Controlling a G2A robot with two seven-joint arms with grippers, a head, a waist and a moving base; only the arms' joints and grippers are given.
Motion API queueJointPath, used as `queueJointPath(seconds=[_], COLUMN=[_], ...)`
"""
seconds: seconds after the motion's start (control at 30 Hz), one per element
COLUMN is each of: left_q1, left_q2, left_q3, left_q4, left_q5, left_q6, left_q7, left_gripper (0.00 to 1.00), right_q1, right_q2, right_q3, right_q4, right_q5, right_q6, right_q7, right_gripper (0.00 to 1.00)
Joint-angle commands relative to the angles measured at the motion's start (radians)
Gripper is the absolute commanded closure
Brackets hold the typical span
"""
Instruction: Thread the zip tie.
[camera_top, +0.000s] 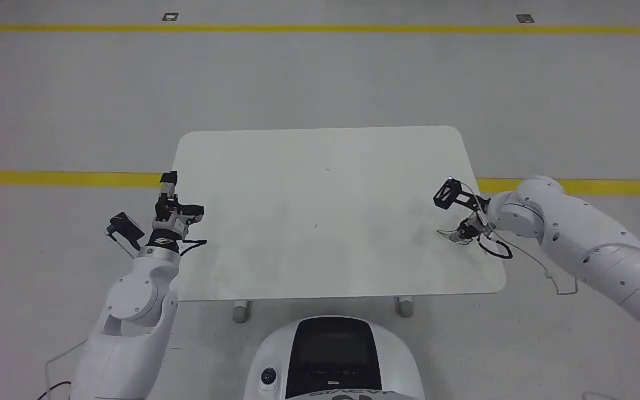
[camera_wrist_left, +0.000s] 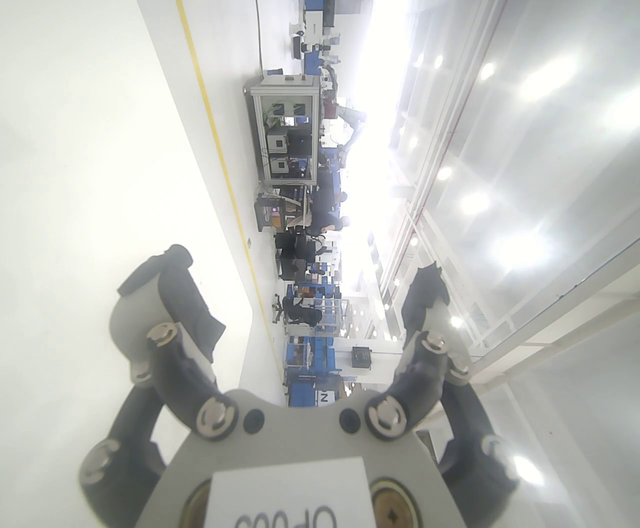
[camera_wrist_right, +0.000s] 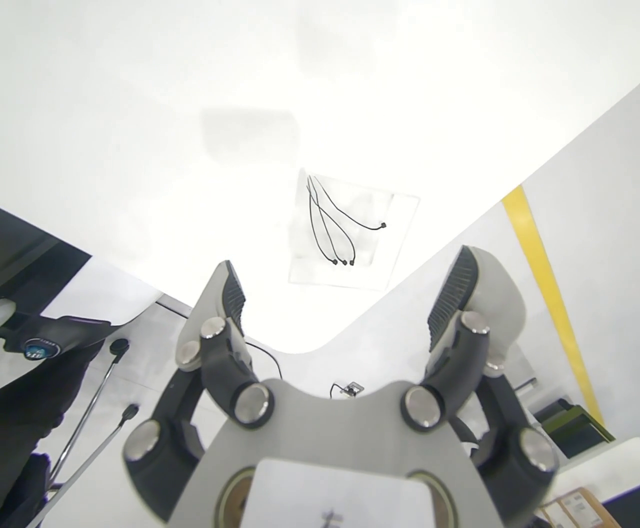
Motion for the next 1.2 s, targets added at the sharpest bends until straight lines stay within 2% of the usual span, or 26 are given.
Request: queueJointPath(seconds=[0.0,0.07,0.47,0.7,0.9,1.17], left_q1=[0.0,0.0,0.0,0.0,0.0,0.0], left_q2=[0.0,0.0,0.0,0.0,0.0,0.0], left_q3=[0.0,0.0,0.0,0.0,0.0,0.0], left_q4=[0.0,0.0,0.0,0.0,0.0,0.0], left_q5=[0.0,0.0,0.0,0.0,0.0,0.0], left_q6=[0.0,0.0,0.0,0.0,0.0,0.0], left_q7=[0.0,0.0,0.0,0.0,0.0,0.0], left_gripper=[0.0,0.0,0.0,0.0,0.0,0.0], right_q1=[0.0,-0.001,0.002,0.01,0.023,0.046], right_q2=[-0.002,-0.005,-0.044,-0.081,-0.125,-0.172], right_q3=[0.002,0.001,-0.032,-0.065,-0.112,-0.17], right_q4=[0.007,0.013,0.07,0.138,0.197,0.24], right_q5=[-0.001,-0.004,-0.027,-0.041,-0.028,0.006], right_q6=[0.0,0.0,0.0,0.0,0.0,0.0], right_q7=[-0.001,0.003,-0.025,-0.049,-0.052,-0.057], right_gripper=[0.81,0.85,0.88,0.88,0.88,0.88])
